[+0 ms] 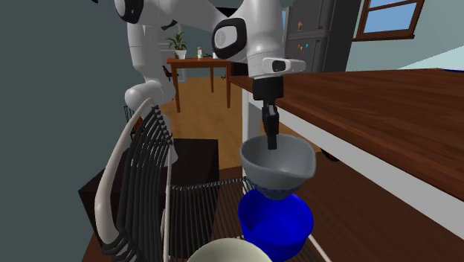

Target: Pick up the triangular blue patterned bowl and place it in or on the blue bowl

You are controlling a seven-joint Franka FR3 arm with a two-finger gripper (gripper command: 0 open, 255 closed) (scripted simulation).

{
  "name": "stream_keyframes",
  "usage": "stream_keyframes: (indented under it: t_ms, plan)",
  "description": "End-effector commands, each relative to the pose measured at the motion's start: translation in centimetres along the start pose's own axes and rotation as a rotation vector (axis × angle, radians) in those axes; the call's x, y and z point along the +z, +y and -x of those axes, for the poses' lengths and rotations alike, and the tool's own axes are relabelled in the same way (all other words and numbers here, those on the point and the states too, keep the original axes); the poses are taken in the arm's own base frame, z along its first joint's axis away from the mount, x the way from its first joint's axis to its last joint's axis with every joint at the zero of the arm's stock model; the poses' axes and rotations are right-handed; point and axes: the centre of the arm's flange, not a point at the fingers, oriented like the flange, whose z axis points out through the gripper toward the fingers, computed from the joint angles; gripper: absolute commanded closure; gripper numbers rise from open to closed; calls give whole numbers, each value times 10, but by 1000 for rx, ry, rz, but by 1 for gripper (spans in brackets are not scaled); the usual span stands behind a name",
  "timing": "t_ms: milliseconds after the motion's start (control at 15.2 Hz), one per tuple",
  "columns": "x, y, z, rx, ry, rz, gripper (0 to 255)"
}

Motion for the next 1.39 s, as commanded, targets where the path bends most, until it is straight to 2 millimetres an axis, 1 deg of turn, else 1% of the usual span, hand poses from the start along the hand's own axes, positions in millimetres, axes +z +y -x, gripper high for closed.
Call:
stream_keyframes:
  t_ms: [0,132,198,264,330,396,462,528,726,792,1320]
  plan:
    - [66,-22,-13,-47,-81,-18,255]
    - [66,-22,-13,-47,-81,-18,255]
    - [69,-20,-7,-48,-81,-19,0]
    - [62,-22,-2,-48,-81,-18,0]
    - [66,-29,0,-49,-82,-18,0]
    - [55,-43,10,-51,-83,-16,0]
    - [52,-38,17,-51,-82,-18,0]
    - [66,-22,-13,-47,-81,-18,0]
    - [26,-21,-16,-47,-81,-18,0]
    - [16,-21,-17,-47,-81,-18,0]
    - [16,-21,-17,-47,-81,-18,0]
